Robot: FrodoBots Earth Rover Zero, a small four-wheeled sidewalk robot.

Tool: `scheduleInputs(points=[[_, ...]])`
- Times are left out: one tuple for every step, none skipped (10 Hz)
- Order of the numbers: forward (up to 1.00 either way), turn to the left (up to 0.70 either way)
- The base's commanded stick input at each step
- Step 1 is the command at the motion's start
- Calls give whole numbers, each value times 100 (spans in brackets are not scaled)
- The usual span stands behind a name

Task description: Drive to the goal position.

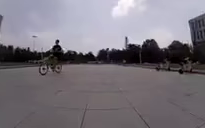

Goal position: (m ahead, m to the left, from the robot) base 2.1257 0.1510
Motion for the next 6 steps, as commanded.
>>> scheduleInputs(points=[[70, -4], [70, -11], [70, -14], [70, -14], [70, -14], [70, -14]])
